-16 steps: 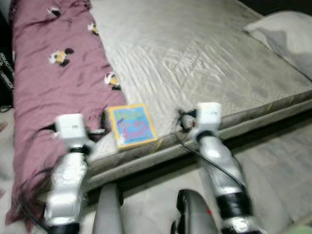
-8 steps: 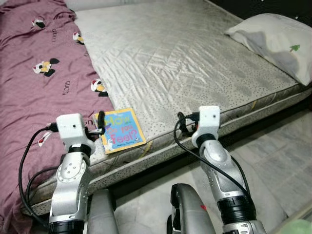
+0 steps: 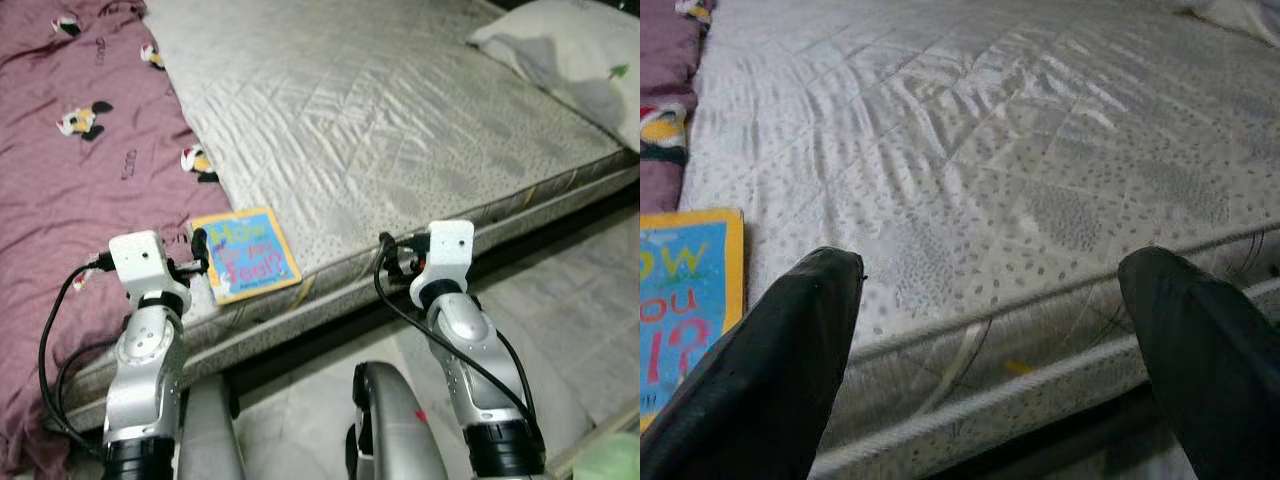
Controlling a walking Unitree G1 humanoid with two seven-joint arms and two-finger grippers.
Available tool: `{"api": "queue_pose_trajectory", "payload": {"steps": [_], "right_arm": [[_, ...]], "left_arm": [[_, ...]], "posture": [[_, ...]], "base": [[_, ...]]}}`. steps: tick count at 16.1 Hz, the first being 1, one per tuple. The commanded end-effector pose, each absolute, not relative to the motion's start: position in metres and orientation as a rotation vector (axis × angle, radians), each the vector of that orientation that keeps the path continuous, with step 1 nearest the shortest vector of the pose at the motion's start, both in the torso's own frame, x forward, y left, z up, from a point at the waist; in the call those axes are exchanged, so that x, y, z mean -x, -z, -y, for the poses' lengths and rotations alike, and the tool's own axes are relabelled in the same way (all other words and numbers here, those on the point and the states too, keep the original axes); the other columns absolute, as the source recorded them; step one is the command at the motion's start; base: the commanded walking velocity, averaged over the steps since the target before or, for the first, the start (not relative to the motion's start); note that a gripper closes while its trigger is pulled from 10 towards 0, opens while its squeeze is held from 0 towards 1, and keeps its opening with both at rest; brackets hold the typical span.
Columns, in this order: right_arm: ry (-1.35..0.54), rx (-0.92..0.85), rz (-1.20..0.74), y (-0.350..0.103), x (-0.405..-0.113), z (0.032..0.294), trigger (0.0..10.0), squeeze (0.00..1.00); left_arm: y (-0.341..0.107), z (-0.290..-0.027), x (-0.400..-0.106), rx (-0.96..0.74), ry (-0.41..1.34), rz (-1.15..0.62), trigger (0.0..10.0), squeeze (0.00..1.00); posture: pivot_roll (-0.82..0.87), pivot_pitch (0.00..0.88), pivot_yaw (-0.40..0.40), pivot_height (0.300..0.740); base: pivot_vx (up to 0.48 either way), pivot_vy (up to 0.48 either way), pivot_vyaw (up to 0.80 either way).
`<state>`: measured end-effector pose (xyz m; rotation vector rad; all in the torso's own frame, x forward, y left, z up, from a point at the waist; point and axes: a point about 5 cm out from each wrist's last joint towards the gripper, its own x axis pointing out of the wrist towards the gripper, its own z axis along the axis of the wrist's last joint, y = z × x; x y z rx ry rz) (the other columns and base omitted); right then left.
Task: Clean up the room
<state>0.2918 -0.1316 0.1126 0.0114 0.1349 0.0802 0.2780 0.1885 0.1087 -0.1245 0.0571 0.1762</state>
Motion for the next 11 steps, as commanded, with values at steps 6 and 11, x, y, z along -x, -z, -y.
{"api": "queue_pose_trajectory", "payload": {"steps": [6, 11], "right_arm": [[-0.071, 0.008, -0.173, -0.113, -0.281, 0.142, 10.0, 0.00], [-0.078, 0.013, -0.190, -0.112, -0.279, 0.143, 10.0, 0.00]], "left_arm": [[-0.104, -0.195, -0.284, 0.142, -0.264, -0.060, 10.0, 0.00], [-0.104, -0.205, -0.292, 0.158, -0.314, -0.058, 10.0, 0.00]], "posture": [[-0.11, 0.178, -0.032, 0.543], [-0.11, 0.176, -0.033, 0.494]], "base": [[0.000, 0.000, 0.00], [0.000, 0.000, 0.00]]}}
